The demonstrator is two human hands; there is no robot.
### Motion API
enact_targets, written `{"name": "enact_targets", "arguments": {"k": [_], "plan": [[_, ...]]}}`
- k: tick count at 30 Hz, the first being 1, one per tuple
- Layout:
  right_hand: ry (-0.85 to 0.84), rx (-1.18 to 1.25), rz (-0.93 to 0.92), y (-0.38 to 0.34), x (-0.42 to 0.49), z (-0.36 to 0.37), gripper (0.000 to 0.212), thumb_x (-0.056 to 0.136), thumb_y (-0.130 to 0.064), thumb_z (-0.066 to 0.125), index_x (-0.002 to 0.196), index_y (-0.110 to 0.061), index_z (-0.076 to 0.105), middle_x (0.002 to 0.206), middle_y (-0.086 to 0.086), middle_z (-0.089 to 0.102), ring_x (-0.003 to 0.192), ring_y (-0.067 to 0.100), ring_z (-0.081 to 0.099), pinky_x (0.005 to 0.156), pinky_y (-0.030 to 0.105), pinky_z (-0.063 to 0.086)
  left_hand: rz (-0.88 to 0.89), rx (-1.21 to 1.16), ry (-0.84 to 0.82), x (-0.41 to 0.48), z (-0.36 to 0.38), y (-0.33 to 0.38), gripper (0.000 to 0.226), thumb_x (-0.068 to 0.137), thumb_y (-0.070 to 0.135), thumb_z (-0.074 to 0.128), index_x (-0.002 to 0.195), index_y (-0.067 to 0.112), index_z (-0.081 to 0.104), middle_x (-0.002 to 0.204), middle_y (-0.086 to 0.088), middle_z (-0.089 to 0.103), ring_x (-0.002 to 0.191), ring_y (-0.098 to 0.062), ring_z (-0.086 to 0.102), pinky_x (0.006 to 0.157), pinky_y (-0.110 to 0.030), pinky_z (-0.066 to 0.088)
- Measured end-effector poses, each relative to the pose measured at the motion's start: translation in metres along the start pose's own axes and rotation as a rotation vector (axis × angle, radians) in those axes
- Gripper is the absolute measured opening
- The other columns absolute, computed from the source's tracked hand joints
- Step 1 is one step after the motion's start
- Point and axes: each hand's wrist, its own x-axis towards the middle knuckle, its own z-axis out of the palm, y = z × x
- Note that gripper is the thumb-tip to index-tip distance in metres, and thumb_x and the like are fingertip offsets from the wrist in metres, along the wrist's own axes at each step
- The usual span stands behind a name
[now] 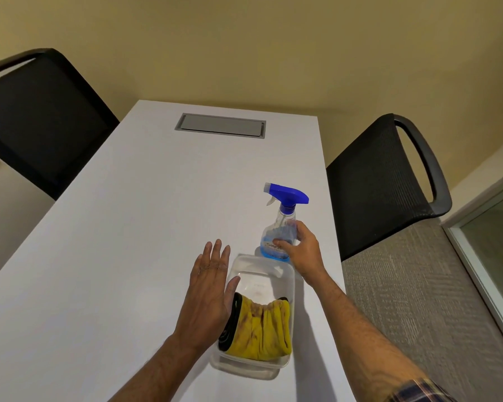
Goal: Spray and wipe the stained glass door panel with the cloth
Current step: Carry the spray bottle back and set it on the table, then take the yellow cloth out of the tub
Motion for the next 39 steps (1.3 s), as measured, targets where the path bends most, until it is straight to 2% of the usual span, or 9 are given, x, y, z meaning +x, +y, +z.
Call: {"name": "enact_targets", "arguments": {"k": [4,7,11,13,16,21,25,31,39], "plan": [[-0.004,-0.093,0.029,-0.007,-0.007,-0.006,0.066,0.088,-0.022,0.079,0.145,-0.019,0.045,0.139,0.002,0.058,0.128,0.027,0.057,0.104,0.043,0.050,0.023,0.011,-0.007,-0.003,-0.002,0.000,0.064,0.104,0.051,0.027,0.160,0.020,0.026,0.170,0.004,0.013,0.158,-0.007,0.000,0.129,-0.030,0.004],[0.120,-0.137,0.079,-0.016,-0.025,-0.012,0.076,0.087,-0.032,0.079,0.150,-0.022,0.038,0.149,0.005,0.052,0.131,0.026,0.055,0.104,0.044,0.050,0.019,-0.007,-0.005,-0.008,-0.004,0.003,0.063,0.105,0.051,0.026,0.157,0.017,0.034,0.170,-0.002,0.021,0.159,-0.015,0.008,0.129,-0.038,0.014],[0.370,-0.073,0.023,-0.030,-0.088,-0.014,0.056,0.091,-0.032,0.075,0.139,-0.024,0.047,0.134,0.002,0.062,0.116,0.016,0.060,0.082,0.018,0.049,-0.045,-0.031,-0.056,-0.019,-0.006,0.011,0.072,0.101,0.063,0.017,0.156,0.021,0.036,0.170,-0.001,0.020,0.159,-0.018,0.010,0.128,-0.043,0.015],[0.319,-0.115,0.006,-0.031,-0.120,-0.011,0.052,0.092,-0.033,0.073,0.138,-0.026,0.049,0.129,-0.003,0.064,0.111,0.012,0.060,0.078,0.013,0.046,-0.044,-0.020,-0.074,-0.023,-0.005,0.014,0.068,0.100,0.058,0.023,0.154,0.019,0.040,0.169,-0.003,0.022,0.158,-0.020,0.011,0.128,-0.044,0.017],[0.135,-0.279,0.000,-0.024,-0.151,0.000,0.053,0.095,-0.033,0.070,0.142,-0.028,0.048,0.134,-0.006,0.062,0.119,0.013,0.058,0.095,0.023,0.049,-0.014,0.024,-0.088,-0.030,-0.002,0.016,0.063,0.101,0.051,0.028,0.150,0.015,0.045,0.168,-0.007,0.025,0.158,-0.023,0.014,0.127,-0.047,0.021],[-0.125,-0.669,-0.086,-0.012,-0.162,0.016,0.062,0.100,-0.039,0.058,0.154,-0.021,0.034,0.154,0.003,0.046,0.136,0.022,0.048,0.112,0.034,0.041,-0.077,0.111,-0.158,-0.035,0.013,0.018,0.066,0.101,0.053,0.027,0.155,0.018,0.036,0.171,-0.007,0.013,0.159,-0.023,0.003,0.126,-0.036,0.000],[-0.260,-0.877,-0.020,-0.014,-0.157,0.023,0.071,0.102,-0.038,0.056,0.159,-0.018,0.020,0.160,0.011,0.036,0.140,0.029,0.045,0.114,0.040,0.041,-0.121,0.157,-0.173,-0.037,0.023,0.015,0.065,0.101,0.049,0.036,0.156,0.014,0.034,0.170,-0.012,0.015,0.159,-0.029,0.007,0.124,-0.039,0.002],[-0.291,-0.871,0.048,-0.010,-0.153,0.032,0.070,0.101,-0.029,0.059,0.158,-0.018,0.019,0.154,0.011,0.040,0.137,0.026,0.048,0.110,0.039,0.045,-0.156,0.160,-0.209,-0.038,0.034,0.007,0.060,0.104,0.040,0.044,0.155,0.010,0.034,0.170,-0.015,0.015,0.159,-0.032,0.008,0.126,-0.042,0.005],[-0.252,-0.758,0.068,-0.003,-0.150,0.036,0.059,0.098,-0.002,0.049,0.153,-0.012,0.031,0.135,0.021,0.053,0.117,0.038,0.055,0.098,0.046,0.050,-0.199,0.120,-0.199,-0.038,0.046,-0.002,0.045,0.103,0.045,0.049,0.132,0.012,0.057,0.169,-0.014,0.021,0.159,-0.031,0.009,0.127,-0.044,0.010]]}}
